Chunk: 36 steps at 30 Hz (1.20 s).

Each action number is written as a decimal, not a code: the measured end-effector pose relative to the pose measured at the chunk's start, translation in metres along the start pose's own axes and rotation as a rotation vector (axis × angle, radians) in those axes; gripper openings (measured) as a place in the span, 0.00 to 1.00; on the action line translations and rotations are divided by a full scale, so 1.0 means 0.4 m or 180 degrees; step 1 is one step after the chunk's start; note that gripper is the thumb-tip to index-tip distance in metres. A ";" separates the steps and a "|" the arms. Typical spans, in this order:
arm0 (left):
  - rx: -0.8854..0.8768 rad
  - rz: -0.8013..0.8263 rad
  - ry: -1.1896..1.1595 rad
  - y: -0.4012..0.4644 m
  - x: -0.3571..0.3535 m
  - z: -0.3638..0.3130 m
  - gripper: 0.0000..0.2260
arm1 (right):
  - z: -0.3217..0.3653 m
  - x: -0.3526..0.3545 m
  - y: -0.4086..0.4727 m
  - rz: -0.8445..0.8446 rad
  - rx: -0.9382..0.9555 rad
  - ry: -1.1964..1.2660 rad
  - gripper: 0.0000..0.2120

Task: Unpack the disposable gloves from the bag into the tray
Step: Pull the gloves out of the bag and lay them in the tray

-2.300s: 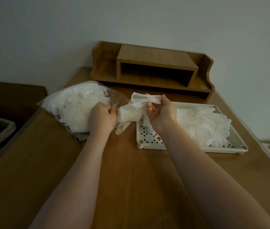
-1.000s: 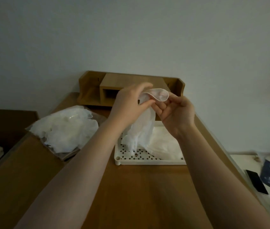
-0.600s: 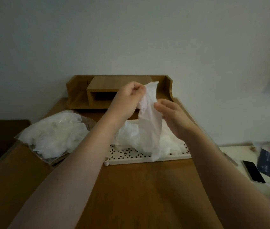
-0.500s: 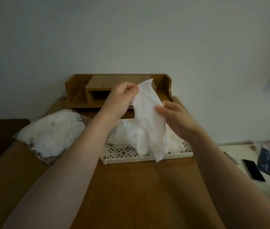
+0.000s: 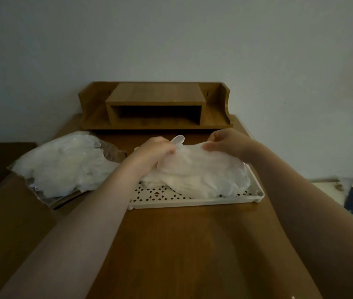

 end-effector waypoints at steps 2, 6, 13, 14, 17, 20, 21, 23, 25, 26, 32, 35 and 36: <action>-0.0029 0.0014 -0.0062 0.016 -0.015 0.005 0.11 | 0.018 -0.006 0.029 0.0003 0.0040 -0.0377 0.11; -0.0575 -0.0275 0.0754 0.048 -0.014 -0.002 0.11 | 0.008 -0.029 0.063 0.0186 -0.0028 -0.0694 0.16; -0.0691 -0.0502 0.1865 0.066 0.004 0.058 0.11 | -0.082 0.000 0.080 0.0401 -0.0386 -0.0772 0.14; -0.0673 -0.0519 0.1975 0.067 0.004 0.060 0.12 | -0.091 0.006 0.079 0.0489 -0.0480 -0.0549 0.14; -0.0648 -0.0627 0.2350 0.069 0.003 0.059 0.11 | -0.101 0.008 0.081 0.0685 -0.0590 -0.0045 0.12; -0.0620 -0.0636 0.2668 0.064 -0.004 0.057 0.10 | -0.087 0.018 0.099 0.0099 -0.0335 -0.0486 0.06; -0.0619 -0.0637 0.2665 0.059 -0.005 0.054 0.11 | -0.076 0.018 0.102 -0.0104 -0.0231 -0.0730 0.07; -0.0690 -0.0700 0.2564 0.041 -0.002 0.041 0.13 | -0.055 0.010 0.094 -0.0363 -0.0119 -0.1275 0.12; -0.0967 -0.0948 0.2687 0.016 0.003 0.014 0.17 | -0.036 0.000 0.076 -0.0616 -0.0014 -0.1952 0.20; -0.1214 -0.1111 0.2817 0.002 0.000 -0.008 0.19 | -0.018 -0.005 0.061 -0.0823 0.0123 -0.2170 0.22; -0.1798 0.0445 0.2205 0.008 -0.152 -0.014 0.21 | 0.031 -0.212 -0.007 -0.0226 0.0932 -0.2227 0.24; -0.1251 0.0802 0.2847 0.034 -0.167 0.095 0.26 | -0.051 -0.232 0.012 -0.0052 0.0450 -0.2660 0.31; -0.1154 0.0793 0.2960 0.042 -0.163 0.110 0.28 | -0.068 -0.219 0.018 -0.0089 0.0329 -0.2699 0.33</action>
Point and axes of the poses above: each hand's wrist, its own y-axis towards the middle knuckle, its own x-axis out of the back of the hand, z = x × y, the point moved 7 cm from there along y, towards the middle knuckle, and after that the axes turned 8 degrees about -x, right-handed, at the moved point
